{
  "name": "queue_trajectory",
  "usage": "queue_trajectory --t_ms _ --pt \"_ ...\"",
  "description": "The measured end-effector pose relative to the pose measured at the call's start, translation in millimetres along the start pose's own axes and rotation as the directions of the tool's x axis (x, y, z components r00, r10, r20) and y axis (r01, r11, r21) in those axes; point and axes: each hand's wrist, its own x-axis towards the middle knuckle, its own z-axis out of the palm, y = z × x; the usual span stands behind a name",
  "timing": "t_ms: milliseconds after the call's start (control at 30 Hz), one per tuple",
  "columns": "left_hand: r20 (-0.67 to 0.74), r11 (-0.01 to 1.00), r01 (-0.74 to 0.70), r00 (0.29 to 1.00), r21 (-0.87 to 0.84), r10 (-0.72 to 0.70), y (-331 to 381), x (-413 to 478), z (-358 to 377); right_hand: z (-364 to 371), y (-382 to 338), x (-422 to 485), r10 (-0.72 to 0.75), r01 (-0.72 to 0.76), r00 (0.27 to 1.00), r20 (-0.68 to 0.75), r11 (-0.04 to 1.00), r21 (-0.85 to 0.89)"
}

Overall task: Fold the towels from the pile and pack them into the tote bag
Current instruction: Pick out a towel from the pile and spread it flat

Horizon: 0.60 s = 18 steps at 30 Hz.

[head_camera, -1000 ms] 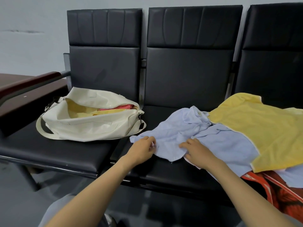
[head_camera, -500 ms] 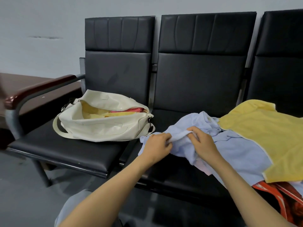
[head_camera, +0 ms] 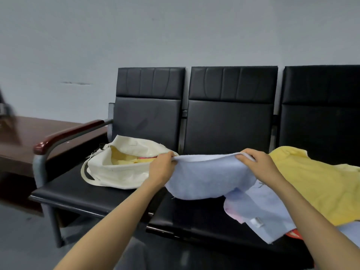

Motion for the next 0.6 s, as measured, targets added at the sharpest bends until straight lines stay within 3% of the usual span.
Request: queue_trajectory --t_ms 167,367,500,600 --pt "0.059 0.92 0.049 0.998 -0.39 -0.028 16.8 0.5 -41.4 -44.7 -35.9 -14.5 -0.048 0.053 0.995 0.083 0.997 -0.058" --pt "0.104 0.757 -0.033 0.986 -0.652 0.132 35.8 -1.2 -94.9 -93.5 -64.9 -26.5 -0.122 0.148 0.975 0.185 0.98 -0.131" --pt "0.094 0.669 -0.072 0.973 -0.74 0.209 41.2 12.6 -123.6 -119.1 -83.3 -24.2 -0.143 0.159 0.978 0.149 0.981 -0.107" --pt "0.2 0.723 -0.018 0.956 -0.691 0.215 36.4 26.5 -125.6 -129.2 -77.2 -11.1 -0.059 0.106 0.976 0.208 0.969 -0.224"
